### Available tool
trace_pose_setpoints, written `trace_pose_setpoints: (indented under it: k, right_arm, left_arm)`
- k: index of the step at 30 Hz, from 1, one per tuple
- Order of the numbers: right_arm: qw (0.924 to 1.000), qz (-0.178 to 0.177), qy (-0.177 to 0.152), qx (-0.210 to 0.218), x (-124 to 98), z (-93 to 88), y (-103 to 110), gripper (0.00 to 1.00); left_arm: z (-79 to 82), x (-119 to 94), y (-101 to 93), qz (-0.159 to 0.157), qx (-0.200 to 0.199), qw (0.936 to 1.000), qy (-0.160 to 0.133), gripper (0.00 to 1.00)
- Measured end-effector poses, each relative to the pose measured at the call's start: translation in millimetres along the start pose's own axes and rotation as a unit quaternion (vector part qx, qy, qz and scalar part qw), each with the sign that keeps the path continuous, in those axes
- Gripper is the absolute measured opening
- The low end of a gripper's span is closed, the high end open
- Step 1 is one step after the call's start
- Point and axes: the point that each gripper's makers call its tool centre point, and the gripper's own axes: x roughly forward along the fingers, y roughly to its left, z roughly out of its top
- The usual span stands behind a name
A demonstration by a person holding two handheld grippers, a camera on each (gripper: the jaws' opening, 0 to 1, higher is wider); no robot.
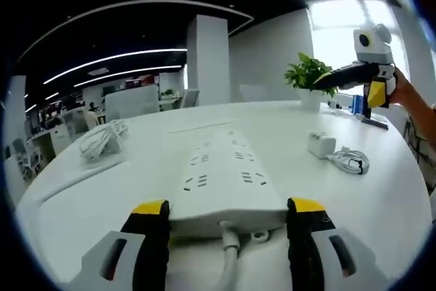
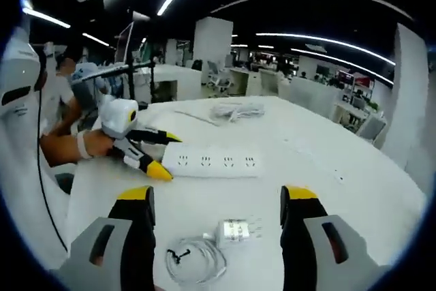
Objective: Straighten the power strip on the desk, plug the charger into it
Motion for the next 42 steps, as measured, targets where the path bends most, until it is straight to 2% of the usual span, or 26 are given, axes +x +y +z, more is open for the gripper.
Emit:
trace_pose_setpoints:
  k: [7,16,28,29,37,42]
  right_arm:
    - [0.9973,0.040,-0.004,-0.062,21,15.7,-9,0.71]
    - [0.9892,0.081,0.025,-0.120,46,19.5,-22,0.71]
    - [0.9789,0.124,0.048,-0.155,82,18.8,-36,0.77]
    - [0.9759,0.132,0.045,-0.168,85,19.2,-36,0.77]
    - [0.9642,0.174,0.058,-0.192,106,13.8,-36,0.78]
    - [0.9600,0.194,0.072,-0.188,121,13.4,-49,0.80]
  left_arm:
    - [-0.3,0,0.8,-0.004,0.002,1.0000,-0.001,0.70]
    - [-1.0,0,1.8,-0.004,0.001,1.0000,-0.001,0.70]
    - [-2.0,0,0.9,-0.001,0.010,0.9999,0.000,0.70]
    - [-2.2,0,0.7,0.000,0.012,0.9999,0.000,0.70]
    - [-2.7,1,0.7,0.002,0.014,0.9999,0.002,0.70]
    - [-3.1,1,0.4,0.004,0.012,0.9999,0.003,0.70]
